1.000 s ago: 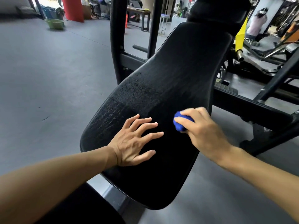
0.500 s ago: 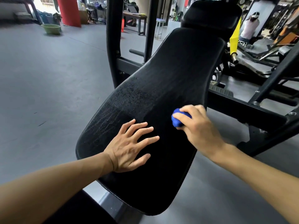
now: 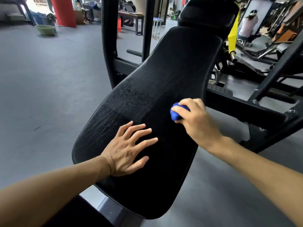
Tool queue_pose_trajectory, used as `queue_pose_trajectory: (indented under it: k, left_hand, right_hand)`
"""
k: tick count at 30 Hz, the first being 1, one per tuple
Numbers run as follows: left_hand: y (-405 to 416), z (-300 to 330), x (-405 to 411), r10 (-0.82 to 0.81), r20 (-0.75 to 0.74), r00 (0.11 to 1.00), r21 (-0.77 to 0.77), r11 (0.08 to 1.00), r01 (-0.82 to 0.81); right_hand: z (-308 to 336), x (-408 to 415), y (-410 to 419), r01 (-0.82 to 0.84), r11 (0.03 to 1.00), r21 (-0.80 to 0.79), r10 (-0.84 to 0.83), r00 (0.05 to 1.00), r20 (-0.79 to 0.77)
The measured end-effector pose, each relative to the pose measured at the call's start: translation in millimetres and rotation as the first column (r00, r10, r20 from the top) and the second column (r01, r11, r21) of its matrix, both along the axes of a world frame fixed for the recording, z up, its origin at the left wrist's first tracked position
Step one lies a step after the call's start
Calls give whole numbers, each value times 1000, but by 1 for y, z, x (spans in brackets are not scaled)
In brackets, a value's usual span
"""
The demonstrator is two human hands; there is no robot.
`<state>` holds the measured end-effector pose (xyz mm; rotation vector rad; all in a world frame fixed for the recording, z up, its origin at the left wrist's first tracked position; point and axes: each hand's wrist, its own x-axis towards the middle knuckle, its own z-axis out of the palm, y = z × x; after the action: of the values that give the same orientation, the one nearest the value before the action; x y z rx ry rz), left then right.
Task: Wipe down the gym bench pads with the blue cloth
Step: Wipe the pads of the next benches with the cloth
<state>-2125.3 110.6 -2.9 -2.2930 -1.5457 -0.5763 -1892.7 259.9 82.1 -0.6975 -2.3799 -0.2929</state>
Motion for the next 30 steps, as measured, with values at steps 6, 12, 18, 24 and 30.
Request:
queue_pose_trajectory:
  k: [6,12,18,24,30]
  left_hand:
    - [0,-1,0,-1,2,1000,6,1000,1]
    - [1,-1,-1,5,6,1000,-2,1000,-5]
    - [1,0,2,6,2,1000,-2,1000,-6]
    - [0,-1,-1,8,-1,1000,6,1000,-8]
    - [-1,-2,-1,6,1,1000,-6,1000,-6]
  right_hand:
    - [13,-51,22,-29,994,-105,30,1000,6]
    - [8,42,9,4,1000,-31,-4,1000,-2]
    - [19,-31,39,0,999,-52,-3,997,-71]
    - [18,-11,33,-35,996,-78,31,998,-54]
    - [14,34,23,10,1000,-5,-10,1000,-3]
